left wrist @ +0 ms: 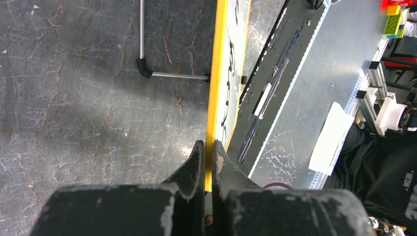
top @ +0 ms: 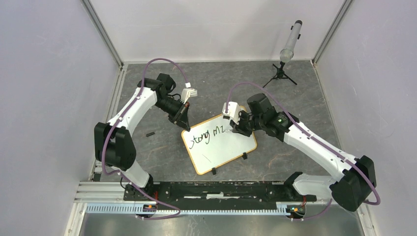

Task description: Write a sentence on the whiteboard

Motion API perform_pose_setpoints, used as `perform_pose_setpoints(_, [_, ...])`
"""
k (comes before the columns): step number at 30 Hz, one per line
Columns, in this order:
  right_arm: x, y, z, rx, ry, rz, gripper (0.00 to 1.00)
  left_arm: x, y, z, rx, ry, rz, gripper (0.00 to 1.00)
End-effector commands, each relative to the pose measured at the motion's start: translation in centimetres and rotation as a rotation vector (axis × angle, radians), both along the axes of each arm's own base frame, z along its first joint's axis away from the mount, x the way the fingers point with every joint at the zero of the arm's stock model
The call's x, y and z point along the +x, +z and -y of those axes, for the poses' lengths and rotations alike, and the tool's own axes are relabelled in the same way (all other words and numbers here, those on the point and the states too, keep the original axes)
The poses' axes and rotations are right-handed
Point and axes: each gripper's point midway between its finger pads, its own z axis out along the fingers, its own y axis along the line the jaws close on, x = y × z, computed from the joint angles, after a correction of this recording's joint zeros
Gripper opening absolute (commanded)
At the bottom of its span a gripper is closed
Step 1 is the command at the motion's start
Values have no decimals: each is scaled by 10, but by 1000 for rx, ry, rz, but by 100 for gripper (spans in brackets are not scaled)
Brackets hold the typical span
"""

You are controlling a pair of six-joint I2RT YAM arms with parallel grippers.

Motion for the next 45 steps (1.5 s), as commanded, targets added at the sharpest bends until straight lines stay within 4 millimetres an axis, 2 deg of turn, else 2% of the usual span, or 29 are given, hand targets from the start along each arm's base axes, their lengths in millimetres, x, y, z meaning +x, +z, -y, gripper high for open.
perform_pose_setpoints(1, [18, 40, -5, 38, -18, 104, 0, 5, -5, -3, 16, -2, 20, 2])
perform_pose_setpoints(5, [21, 53, -11, 68, -11, 112, 0, 5, -4, -3, 17, -2, 23, 2])
perform_pose_setpoints(8, [23, 56, -14, 75, -10, 112, 0, 5, -5, -3, 17, -2, 23, 2])
perform_pose_setpoints(18, [30, 38, -13, 36, -22, 109, 0, 5, -3, -4, 22, 0, 30, 2])
perform_pose_setpoints(28, [23, 25, -3, 1, -33, 90, 0, 5, -5, -4, 21, -3, 26, 2])
perform_pose_setpoints(31, [23, 26, -3, 1, -30, 91, 0, 5, -4, -3, 17, -4, 25, 2])
perform_pose_setpoints(38, [18, 44, -5, 41, -23, 101, 0, 6, -3, -3, 16, -3, 30, 2])
perform_pose_setpoints(45, [15, 31, 0, 15, -27, 90, 0, 6, -4, -3, 17, -3, 27, 2])
